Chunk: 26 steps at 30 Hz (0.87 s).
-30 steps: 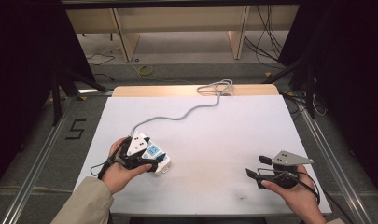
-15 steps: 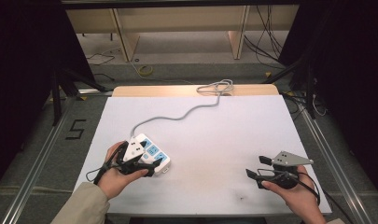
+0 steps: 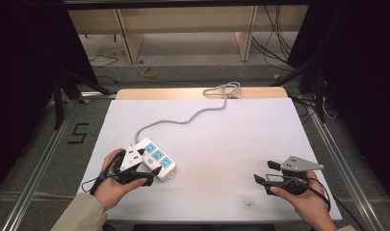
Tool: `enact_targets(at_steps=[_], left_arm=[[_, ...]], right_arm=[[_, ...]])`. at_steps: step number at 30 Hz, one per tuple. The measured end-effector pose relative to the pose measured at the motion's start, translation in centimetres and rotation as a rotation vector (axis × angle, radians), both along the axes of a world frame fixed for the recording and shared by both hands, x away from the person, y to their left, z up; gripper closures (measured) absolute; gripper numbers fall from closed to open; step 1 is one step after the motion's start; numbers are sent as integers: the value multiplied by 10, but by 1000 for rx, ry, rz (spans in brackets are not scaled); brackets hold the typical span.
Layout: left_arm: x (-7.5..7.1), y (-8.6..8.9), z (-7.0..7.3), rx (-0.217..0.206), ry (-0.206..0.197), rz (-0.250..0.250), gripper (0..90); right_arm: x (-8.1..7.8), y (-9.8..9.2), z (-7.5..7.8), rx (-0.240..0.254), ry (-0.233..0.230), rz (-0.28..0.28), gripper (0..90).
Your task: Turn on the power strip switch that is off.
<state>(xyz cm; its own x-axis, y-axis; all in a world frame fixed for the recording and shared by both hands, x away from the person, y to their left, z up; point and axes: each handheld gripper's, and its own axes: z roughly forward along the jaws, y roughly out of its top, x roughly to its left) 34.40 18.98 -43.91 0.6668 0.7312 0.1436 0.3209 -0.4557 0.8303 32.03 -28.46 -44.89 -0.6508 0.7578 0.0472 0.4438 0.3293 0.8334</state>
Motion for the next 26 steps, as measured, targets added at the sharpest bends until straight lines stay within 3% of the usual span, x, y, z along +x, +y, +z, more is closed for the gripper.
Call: enact_targets(at_steps=[16,21,26], left_arm=[[-6,1,-3,-15,12,3,173],[-6,-1,-4,8,15,-13,173],[-6,-1,-5,4,17,-9,173]], right_arm=[[4,-6,-2,8,10,8,271],[4,-6,-2,7,8,11,271],[4,-6,-2,5,8,10,271]])
